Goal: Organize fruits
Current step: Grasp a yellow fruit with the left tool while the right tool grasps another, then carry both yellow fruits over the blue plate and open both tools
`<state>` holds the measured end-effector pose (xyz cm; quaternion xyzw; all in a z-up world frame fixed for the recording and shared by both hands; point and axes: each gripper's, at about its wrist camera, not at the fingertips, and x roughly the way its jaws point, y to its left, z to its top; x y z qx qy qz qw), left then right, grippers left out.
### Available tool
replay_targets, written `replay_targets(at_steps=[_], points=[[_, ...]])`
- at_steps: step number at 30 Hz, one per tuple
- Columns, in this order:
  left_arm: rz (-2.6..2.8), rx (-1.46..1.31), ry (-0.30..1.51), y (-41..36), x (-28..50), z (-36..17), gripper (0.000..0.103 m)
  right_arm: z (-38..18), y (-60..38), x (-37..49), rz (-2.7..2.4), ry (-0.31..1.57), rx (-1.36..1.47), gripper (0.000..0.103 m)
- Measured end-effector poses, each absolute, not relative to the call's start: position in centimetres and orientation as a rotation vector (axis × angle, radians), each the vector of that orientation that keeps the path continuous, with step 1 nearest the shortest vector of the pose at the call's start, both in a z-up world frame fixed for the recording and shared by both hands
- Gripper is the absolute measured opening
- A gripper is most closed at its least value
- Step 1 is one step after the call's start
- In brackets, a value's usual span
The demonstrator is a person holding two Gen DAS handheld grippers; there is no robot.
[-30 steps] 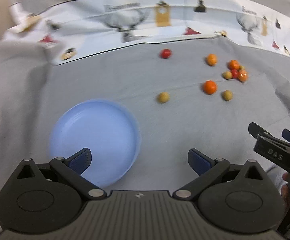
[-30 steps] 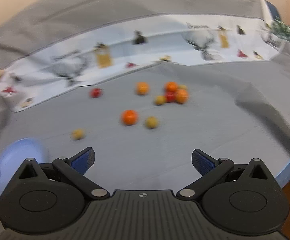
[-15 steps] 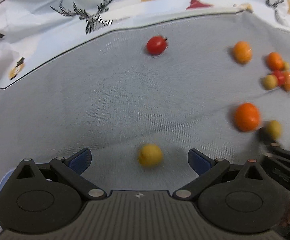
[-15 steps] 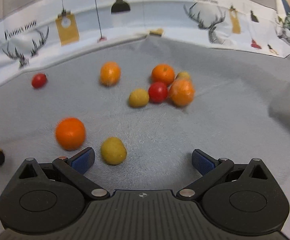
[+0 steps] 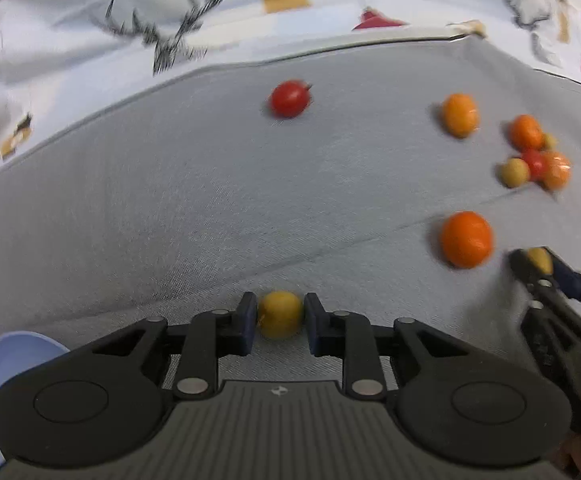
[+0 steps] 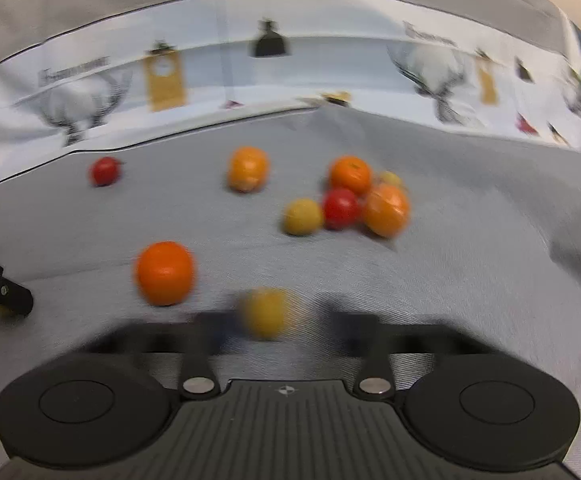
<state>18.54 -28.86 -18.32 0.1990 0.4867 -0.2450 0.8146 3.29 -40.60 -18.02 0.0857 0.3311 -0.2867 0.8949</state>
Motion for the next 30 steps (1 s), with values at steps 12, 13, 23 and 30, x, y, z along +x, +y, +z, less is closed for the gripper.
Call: replay_targets(at_steps=[12,13,23,30], points=[[-0.538,0.365,1.068,-21.2,10.3,-6.7,0.028,-8.8,-37.2,-3.4,-0.554,0.593,0.303,0.026],[-0.532,0.355,1.074,-19.7,9.6,-5.7,0.028,-7.6,-36.3,-4.4,-0.523,0.580,0.321,0.026],[-0.388,0.271,1.054,-4.1,1.1,0.4,0.028,-1.1,-23.3,-10.3,-0.118,0.646,0.375,0.026],[-0.329,0.185,0.997,3.3,-3.2,1.6,0.028,0.3,-15.7,-12.4,0.012,0.682,0.294,0.026]])
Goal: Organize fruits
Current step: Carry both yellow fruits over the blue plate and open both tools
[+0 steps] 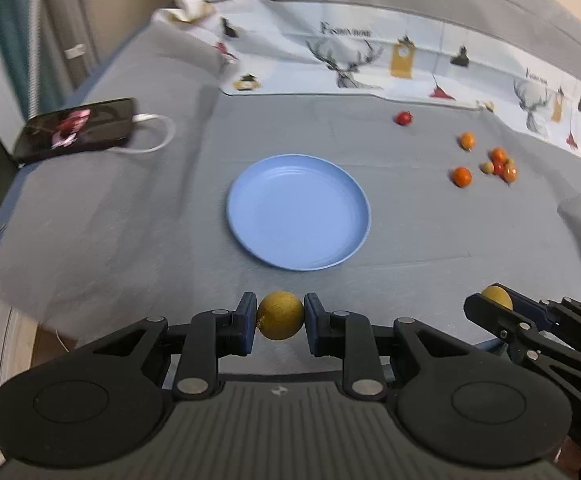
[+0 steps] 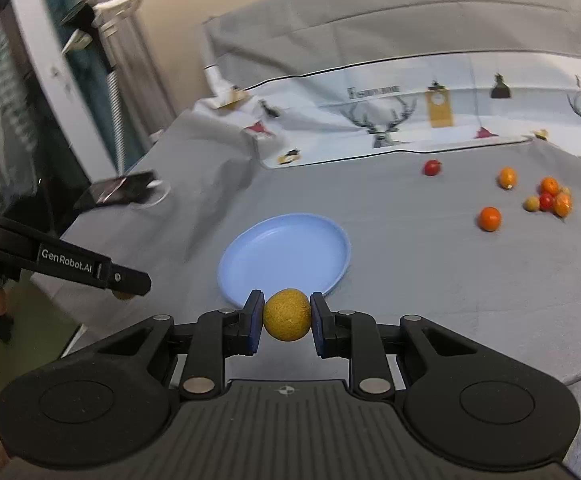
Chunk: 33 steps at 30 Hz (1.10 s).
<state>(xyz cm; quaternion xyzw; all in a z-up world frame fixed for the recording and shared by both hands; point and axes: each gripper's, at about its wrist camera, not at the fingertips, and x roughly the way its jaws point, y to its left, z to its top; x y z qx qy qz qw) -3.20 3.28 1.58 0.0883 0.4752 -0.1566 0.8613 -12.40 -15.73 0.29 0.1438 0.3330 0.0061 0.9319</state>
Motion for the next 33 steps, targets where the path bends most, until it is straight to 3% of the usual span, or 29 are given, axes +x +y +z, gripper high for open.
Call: replay_targets(at_steps=[13,33], points=[[-0.358,0.097,0.969,6.2,-6.2,2.1,0.028,2.6,-12.0,-14.4,-0.005,0.655,0.177,0.026],[-0.364,0.089,0.984,5.8,-4.4,1.4,0.028,1.5,-12.3,-13.2,-0.008,0.705,0.184,0.026]])
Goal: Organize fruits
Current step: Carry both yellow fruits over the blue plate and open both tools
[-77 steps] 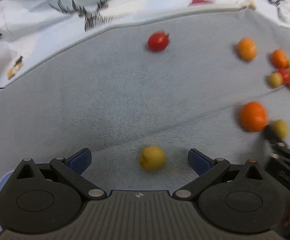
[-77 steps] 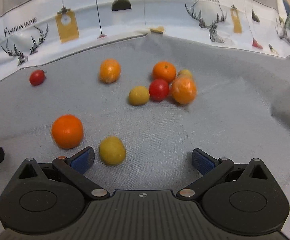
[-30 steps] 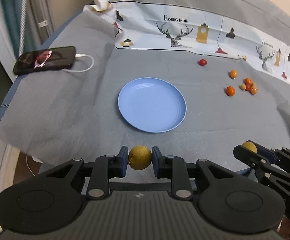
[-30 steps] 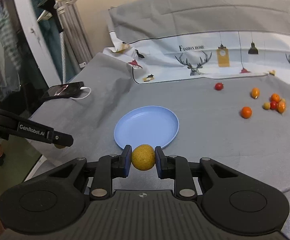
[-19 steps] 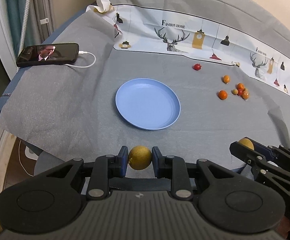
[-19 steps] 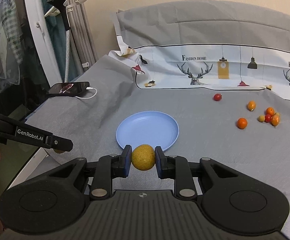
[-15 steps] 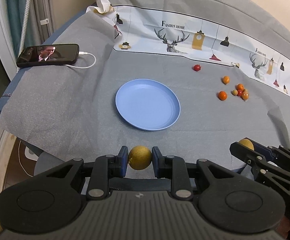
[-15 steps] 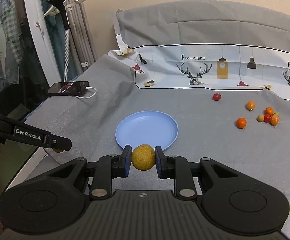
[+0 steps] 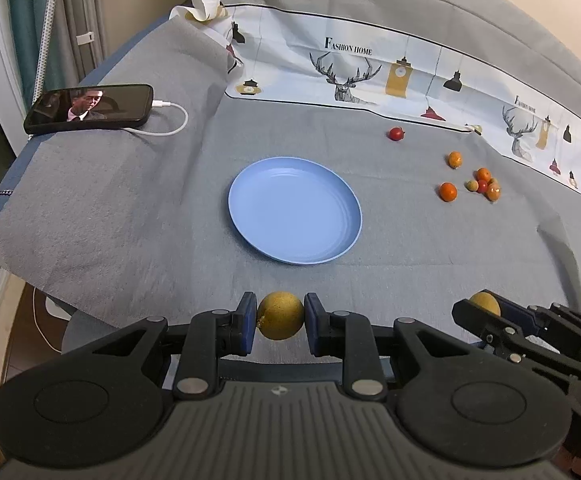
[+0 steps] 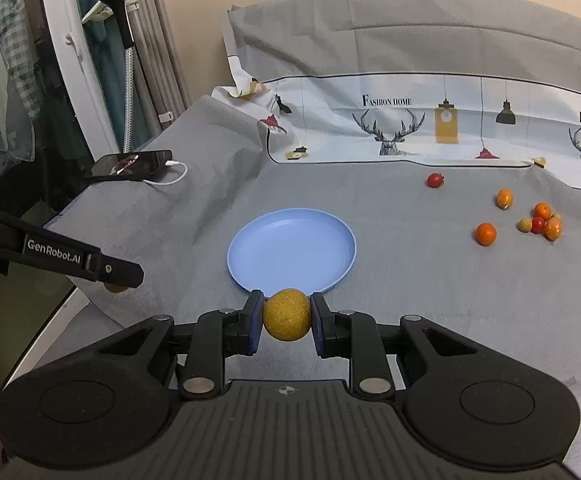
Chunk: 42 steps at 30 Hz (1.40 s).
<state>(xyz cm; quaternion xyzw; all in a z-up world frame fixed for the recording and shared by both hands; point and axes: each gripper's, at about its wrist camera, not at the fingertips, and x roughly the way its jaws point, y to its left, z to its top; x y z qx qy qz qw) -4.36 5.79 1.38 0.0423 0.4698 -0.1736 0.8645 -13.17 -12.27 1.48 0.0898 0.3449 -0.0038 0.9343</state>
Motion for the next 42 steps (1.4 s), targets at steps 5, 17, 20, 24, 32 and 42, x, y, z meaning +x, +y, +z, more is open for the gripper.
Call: replay_targets(at_steps=[5,17,20,24,32,42], points=[[-0.361,0.082,1.003,5.7,-3.3,0.9,0.028,1.0,-12.5,-12.5,-0.014,0.728,0.194,0.026],[-0.360,0.090,1.030,4.2,0.1,-0.3,0.028,-0.8,-13.5,-10.0,-0.035,0.786,0.224,0.026],[-0.358,0.101,1.034,3.5,1.3,-0.7,0.028,-1.3,-13.8,-9.1,-0.037,0.796,0.231,0.026],[-0.353,0.115,1.045,2.5,3.2,-1.6,0.028,-2.1,-14.1,-7.5,-0.037,0.808,0.236,0.026],[-0.351,0.151,1.080,0.2,7.7,-4.8,0.028,-4.5,-15.0,-3.2,-0.038,0.842,0.246,0.026],[-0.354,0.195,1.123,-2.6,13.2,-9.7,0.028,-8.3,-15.2,3.0,0.004,0.865,0.162,0.026]])
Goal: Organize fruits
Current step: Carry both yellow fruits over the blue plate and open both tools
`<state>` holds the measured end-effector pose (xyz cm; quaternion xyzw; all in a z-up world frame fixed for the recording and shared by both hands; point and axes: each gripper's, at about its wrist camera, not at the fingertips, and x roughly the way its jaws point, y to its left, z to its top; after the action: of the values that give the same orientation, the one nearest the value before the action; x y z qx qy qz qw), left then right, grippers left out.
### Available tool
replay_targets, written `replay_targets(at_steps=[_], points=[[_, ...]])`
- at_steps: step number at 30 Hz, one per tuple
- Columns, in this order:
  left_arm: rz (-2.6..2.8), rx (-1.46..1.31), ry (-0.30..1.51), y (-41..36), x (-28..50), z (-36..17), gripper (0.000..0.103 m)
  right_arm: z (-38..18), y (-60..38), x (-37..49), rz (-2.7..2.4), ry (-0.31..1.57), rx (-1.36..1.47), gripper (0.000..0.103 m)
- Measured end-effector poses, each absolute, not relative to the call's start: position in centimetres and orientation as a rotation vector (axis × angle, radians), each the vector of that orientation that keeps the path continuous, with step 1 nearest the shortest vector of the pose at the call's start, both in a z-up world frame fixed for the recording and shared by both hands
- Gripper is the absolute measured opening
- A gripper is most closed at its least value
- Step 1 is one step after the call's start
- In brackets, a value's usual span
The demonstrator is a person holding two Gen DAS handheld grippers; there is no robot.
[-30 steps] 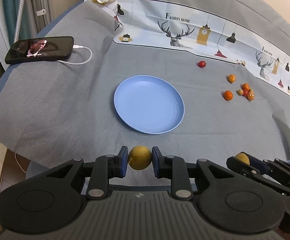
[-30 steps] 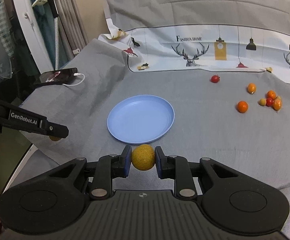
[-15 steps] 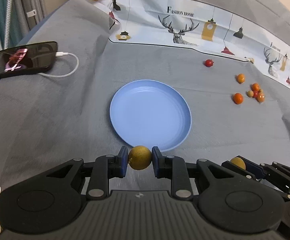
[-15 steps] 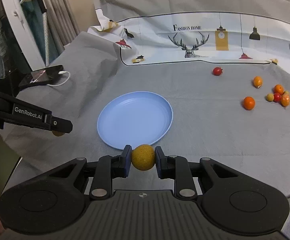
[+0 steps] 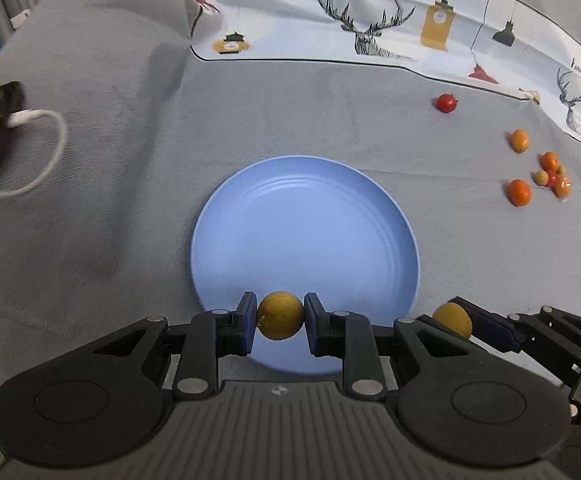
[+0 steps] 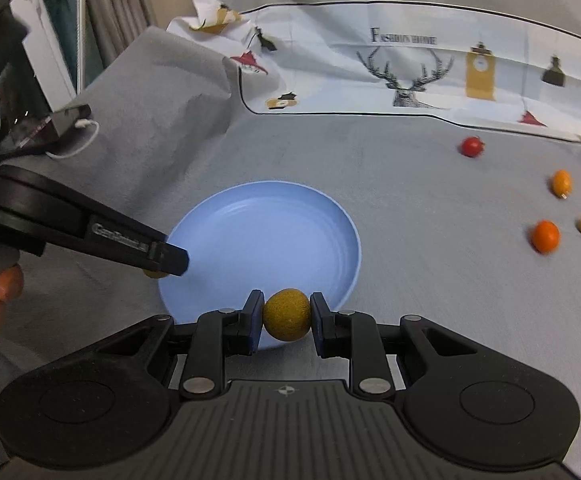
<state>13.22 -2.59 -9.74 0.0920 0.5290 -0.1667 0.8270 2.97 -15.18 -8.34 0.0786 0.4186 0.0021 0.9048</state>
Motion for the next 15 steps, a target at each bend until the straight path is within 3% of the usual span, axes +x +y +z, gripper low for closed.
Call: replay_targets(at_steps=[8,10,11,12,13,14,15], points=[[-0.323,0.265,1.141,-4.2,16.2,-12.7,0.028,-11.0,-15.3,6.9,0.023,0.913,0.115,0.026],[-0.319,0.274,1.135,-4.4,16.7,-12.7,0.032,-11.2,-15.2,7.4,0.027,0.916,0.102,0.026],[-0.317,0.277,1.129,-4.4,16.9,-12.4,0.053,-11.2,-15.1,7.7,0.031,0.910,0.096,0.027],[-0.315,0.277,1.116,-4.4,16.9,-12.0,0.083,-11.0,-15.1,7.9,0.034,0.900,0.090,0.029],[-0.313,0.272,1.090,-4.3,16.7,-11.4,0.096,-10.7,-15.0,8.0,0.034,0.887,0.086,0.043],[-0.310,0.261,1.058,-4.0,16.3,-10.6,0.102,-10.4,-15.1,8.0,0.032,0.876,0.082,0.065],[-0.313,0.250,1.032,-3.8,15.8,-9.9,0.103,-10.0,-15.1,7.8,0.026,0.861,0.078,0.073]])
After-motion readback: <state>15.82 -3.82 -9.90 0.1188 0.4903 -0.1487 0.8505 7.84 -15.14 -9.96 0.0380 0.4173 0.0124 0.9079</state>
